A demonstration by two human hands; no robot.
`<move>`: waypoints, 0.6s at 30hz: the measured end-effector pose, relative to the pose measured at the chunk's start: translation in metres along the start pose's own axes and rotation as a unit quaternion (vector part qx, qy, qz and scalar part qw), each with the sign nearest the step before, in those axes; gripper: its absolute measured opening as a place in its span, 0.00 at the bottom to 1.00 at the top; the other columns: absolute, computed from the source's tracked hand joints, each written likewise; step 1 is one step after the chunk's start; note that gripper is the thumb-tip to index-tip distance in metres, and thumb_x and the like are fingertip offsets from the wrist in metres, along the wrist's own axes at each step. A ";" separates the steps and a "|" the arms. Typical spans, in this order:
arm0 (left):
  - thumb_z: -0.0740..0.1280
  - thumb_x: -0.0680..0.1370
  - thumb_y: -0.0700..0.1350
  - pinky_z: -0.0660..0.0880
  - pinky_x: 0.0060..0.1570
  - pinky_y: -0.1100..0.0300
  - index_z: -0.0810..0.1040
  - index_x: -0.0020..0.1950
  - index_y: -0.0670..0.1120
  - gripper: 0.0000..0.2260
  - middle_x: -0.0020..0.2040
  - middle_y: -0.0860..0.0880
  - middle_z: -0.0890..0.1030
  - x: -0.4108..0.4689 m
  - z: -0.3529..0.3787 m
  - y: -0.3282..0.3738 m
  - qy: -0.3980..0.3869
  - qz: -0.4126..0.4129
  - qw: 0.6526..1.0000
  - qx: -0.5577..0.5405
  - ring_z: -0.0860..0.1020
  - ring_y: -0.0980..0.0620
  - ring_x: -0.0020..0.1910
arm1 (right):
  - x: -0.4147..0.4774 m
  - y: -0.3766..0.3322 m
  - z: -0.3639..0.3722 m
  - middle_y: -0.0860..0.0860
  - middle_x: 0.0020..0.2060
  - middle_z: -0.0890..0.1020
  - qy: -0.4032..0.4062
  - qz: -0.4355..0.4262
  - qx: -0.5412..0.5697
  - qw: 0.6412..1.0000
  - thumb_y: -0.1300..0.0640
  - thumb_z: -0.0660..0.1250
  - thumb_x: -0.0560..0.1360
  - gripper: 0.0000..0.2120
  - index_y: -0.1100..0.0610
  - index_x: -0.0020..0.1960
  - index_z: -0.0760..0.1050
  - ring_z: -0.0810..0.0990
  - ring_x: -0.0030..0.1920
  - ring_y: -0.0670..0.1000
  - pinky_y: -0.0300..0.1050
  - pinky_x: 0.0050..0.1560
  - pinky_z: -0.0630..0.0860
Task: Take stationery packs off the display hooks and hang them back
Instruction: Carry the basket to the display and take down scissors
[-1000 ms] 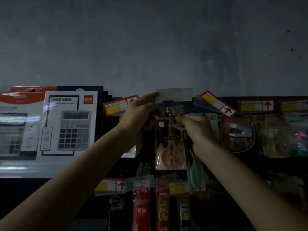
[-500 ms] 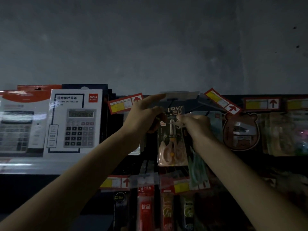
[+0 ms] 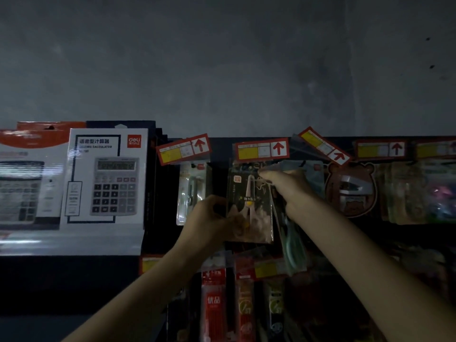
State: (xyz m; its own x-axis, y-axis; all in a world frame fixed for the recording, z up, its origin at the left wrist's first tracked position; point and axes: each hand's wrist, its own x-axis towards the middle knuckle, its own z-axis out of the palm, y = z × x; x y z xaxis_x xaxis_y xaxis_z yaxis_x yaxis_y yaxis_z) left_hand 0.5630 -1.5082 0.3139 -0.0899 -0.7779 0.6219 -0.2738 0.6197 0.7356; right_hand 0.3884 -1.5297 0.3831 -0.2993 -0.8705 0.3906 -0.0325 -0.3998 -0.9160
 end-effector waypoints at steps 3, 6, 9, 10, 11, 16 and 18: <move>0.76 0.76 0.40 0.85 0.38 0.55 0.79 0.56 0.48 0.11 0.46 0.49 0.85 -0.001 0.001 0.007 0.007 -0.067 0.992 -0.109 0.86 0.52 0.38 | -0.014 -0.004 -0.012 0.54 0.34 0.86 -0.052 0.014 -0.073 0.996 0.53 0.76 0.73 0.13 0.60 0.52 0.83 0.85 0.31 0.52 0.41 0.35 0.78; 0.76 0.76 0.39 0.84 0.35 0.55 0.79 0.56 0.42 0.12 0.46 0.44 0.85 -0.001 0.004 0.008 0.026 -0.099 0.983 -0.151 0.87 0.50 0.37 | -0.032 -0.005 -0.030 0.50 0.30 0.84 -0.105 0.022 -0.217 0.970 0.47 0.78 0.71 0.14 0.57 0.47 0.84 0.78 0.28 0.48 0.40 0.34 0.69; 0.76 0.76 0.39 0.81 0.32 0.58 0.78 0.52 0.39 0.10 0.42 0.43 0.85 0.003 0.012 0.007 0.057 -0.095 0.980 -0.163 0.87 0.50 0.36 | -0.053 -0.002 -0.043 0.50 0.40 0.87 -0.176 0.028 -0.295 0.939 0.45 0.78 0.70 0.16 0.56 0.50 0.85 0.74 0.35 0.44 0.42 0.37 0.66; 0.76 0.76 0.39 0.80 0.30 0.59 0.77 0.50 0.39 0.10 0.39 0.44 0.85 0.005 0.015 0.007 0.065 -0.092 0.981 -0.160 0.86 0.51 0.34 | -0.058 0.000 -0.045 0.51 0.43 0.87 -0.184 0.021 -0.300 0.936 0.47 0.78 0.71 0.16 0.57 0.52 0.85 0.75 0.37 0.45 0.42 0.38 0.67; 0.76 0.76 0.39 0.80 0.30 0.60 0.77 0.49 0.39 0.09 0.37 0.46 0.84 0.006 0.017 0.008 0.070 -0.089 0.982 -0.155 0.86 0.52 0.33 | -0.061 0.003 -0.045 0.51 0.44 0.86 -0.178 0.009 -0.295 0.939 0.49 0.78 0.71 0.17 0.59 0.54 0.84 0.77 0.39 0.45 0.42 0.39 0.69; 0.76 0.76 0.37 0.79 0.28 0.62 0.79 0.49 0.31 0.10 0.38 0.42 0.83 0.012 0.022 0.014 0.082 -0.109 0.979 -0.151 0.84 0.53 0.31 | -0.055 0.011 -0.031 0.51 0.35 0.81 -0.128 -0.006 -0.274 0.953 0.55 0.77 0.74 0.09 0.59 0.43 0.78 0.77 0.34 0.47 0.39 0.32 0.68; 0.74 0.77 0.34 0.82 0.32 0.60 0.79 0.49 0.33 0.06 0.44 0.39 0.83 0.013 0.021 0.017 0.062 -0.144 0.975 -0.159 0.85 0.49 0.38 | -0.043 0.014 -0.024 0.54 0.35 0.80 -0.113 -0.004 -0.281 0.953 0.54 0.78 0.73 0.15 0.58 0.37 0.73 0.77 0.34 0.50 0.39 0.31 0.66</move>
State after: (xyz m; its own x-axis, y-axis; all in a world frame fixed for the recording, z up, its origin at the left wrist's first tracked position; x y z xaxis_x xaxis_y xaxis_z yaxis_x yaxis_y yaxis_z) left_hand 0.5366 -1.5101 0.3286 0.0693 -0.9184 0.3896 0.0418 0.3929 0.9186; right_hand 0.3777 -1.4909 0.3508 -0.0858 -0.9329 0.3496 -0.5583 -0.2457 -0.7925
